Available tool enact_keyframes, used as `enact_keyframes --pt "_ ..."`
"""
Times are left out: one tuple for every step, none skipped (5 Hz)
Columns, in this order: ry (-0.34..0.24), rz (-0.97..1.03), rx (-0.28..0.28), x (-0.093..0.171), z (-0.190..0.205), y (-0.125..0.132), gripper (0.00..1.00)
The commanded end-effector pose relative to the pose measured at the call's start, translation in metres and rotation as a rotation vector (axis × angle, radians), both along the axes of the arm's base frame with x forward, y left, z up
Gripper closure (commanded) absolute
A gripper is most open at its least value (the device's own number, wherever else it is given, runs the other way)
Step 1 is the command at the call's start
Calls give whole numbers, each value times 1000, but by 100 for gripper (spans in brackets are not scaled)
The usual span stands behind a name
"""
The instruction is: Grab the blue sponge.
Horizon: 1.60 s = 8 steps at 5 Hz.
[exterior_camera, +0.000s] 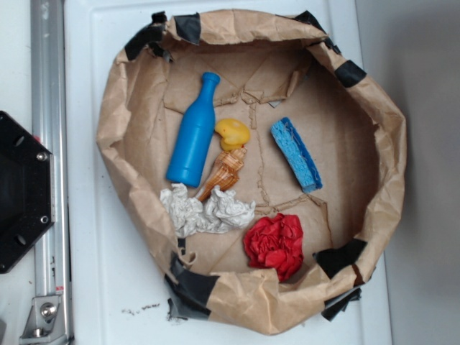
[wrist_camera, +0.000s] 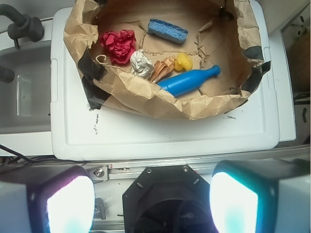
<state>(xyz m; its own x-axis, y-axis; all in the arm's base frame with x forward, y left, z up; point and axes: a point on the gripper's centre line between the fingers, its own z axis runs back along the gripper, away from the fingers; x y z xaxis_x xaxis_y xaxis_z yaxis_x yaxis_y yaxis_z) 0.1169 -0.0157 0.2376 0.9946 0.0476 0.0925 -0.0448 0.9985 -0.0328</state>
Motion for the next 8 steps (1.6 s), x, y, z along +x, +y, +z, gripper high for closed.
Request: enact_keyframes --pt "0 0 0 0 0 0 0" --pt "-46 -248 102 50 -31 8 0" --pt "-27 -377 184 100 -60 15 0" --pt "6 -452 159 139 -95 23 0" --pt "28 -614 265 161 -128 22 0" --pt "50 -708 184 176 -152 37 0" --pt "48 -737 198 185 -168 40 0" --pt "111 -707 224 198 -198 36 0"
